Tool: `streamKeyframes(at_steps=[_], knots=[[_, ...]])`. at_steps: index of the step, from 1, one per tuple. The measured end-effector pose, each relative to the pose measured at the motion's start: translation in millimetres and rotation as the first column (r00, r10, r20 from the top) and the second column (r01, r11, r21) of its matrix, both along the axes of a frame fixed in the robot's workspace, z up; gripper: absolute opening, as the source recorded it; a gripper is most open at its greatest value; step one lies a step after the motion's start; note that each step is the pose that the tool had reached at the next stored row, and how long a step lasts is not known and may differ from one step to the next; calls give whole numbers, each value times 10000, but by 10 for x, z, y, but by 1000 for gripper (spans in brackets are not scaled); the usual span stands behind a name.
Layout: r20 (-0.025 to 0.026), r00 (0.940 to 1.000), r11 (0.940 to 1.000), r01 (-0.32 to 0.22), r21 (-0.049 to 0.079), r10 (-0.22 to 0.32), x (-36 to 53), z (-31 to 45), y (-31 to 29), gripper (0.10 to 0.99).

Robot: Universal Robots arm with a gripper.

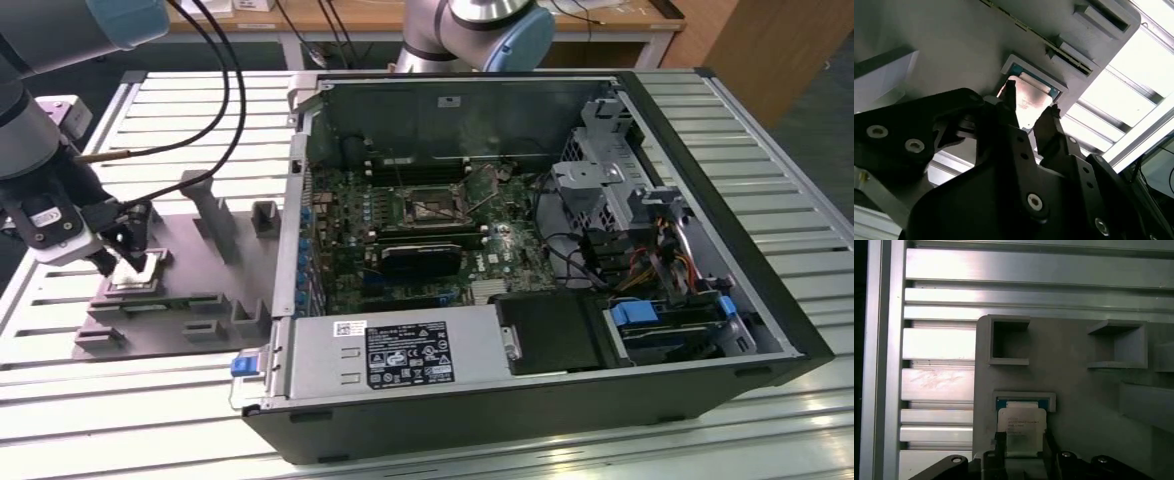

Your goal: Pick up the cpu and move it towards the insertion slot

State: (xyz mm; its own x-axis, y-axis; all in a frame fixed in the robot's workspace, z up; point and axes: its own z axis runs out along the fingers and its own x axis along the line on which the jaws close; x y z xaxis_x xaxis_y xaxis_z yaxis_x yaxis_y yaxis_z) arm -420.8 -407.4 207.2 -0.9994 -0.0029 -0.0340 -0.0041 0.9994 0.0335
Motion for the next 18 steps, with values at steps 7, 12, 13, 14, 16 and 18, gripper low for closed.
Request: streamKeyframes(at_steps=[7,12,13,14,16,18], knots=[[-1,10000,10000,0,0,0,-2,0,0,647],[-1,9992,9992,407,0,-407,-3,-9,1,647],[1,9987,9987,502,0,-502,-3,-14,3,647],[1,9984,9984,568,1,-568,-3,-19,6,647],[1,9982,9982,593,1,-593,-3,-34,15,647],[0,9982,9982,593,0,-593,-3,-57,25,647]])
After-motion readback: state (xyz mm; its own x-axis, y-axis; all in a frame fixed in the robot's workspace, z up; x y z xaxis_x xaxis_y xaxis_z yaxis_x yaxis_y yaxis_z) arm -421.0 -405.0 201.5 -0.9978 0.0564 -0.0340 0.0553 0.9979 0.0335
